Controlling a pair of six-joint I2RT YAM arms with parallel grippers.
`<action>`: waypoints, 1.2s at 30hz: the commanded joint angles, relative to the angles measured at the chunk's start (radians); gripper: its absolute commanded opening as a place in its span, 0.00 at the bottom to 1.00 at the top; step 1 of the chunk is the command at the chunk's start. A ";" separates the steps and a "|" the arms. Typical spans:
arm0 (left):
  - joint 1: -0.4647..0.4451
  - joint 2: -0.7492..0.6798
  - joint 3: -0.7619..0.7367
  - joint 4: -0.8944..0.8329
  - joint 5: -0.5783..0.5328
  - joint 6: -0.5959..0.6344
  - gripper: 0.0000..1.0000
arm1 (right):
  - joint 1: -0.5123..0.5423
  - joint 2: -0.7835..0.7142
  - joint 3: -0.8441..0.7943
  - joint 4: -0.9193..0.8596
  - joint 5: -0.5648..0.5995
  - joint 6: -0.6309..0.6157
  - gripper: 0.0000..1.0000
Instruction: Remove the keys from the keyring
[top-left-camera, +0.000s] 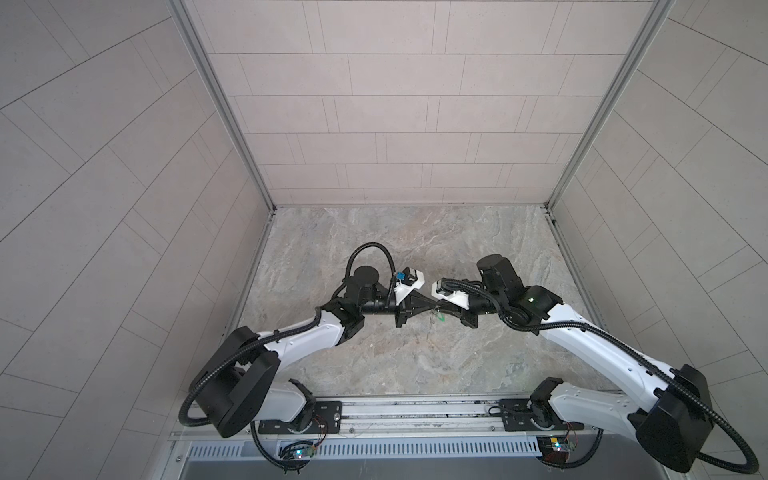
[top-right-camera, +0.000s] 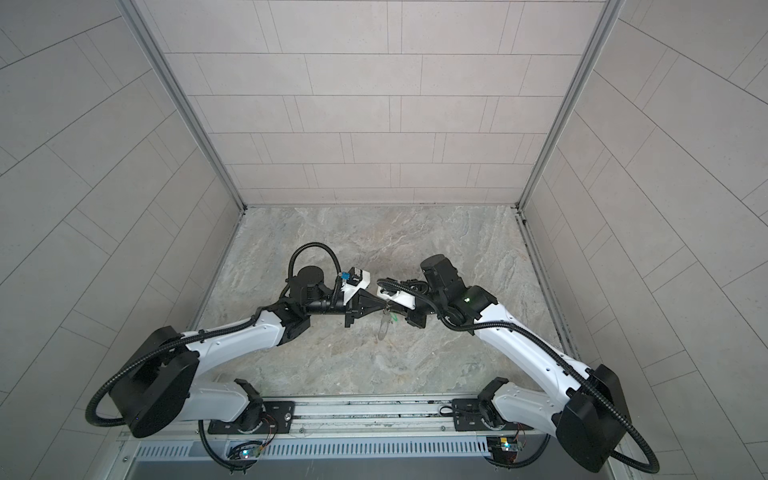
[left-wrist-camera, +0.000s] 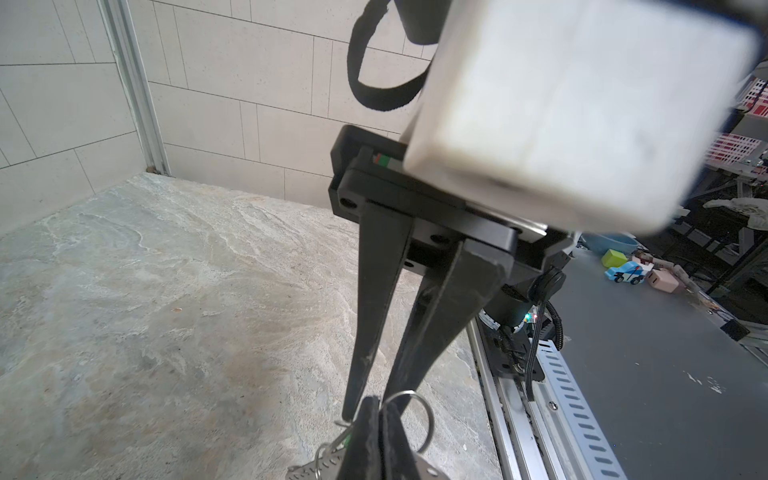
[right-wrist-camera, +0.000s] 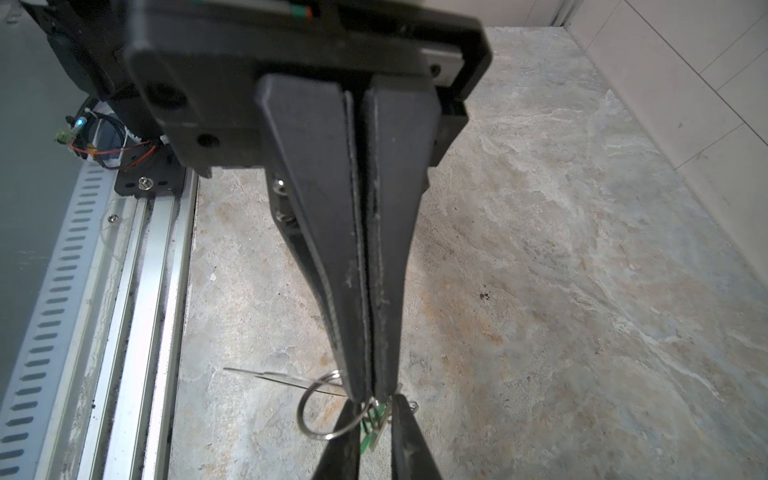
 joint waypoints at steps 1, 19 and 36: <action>-0.007 0.001 0.031 0.017 0.021 0.013 0.00 | -0.001 0.007 0.024 -0.022 -0.020 -0.025 0.13; -0.006 -0.198 0.135 -0.514 -0.247 0.491 0.33 | -0.002 0.038 0.124 -0.238 0.031 -0.049 0.00; -0.120 -0.220 0.071 -0.371 -0.470 0.444 0.40 | 0.080 -0.014 0.187 -0.199 0.308 -0.007 0.00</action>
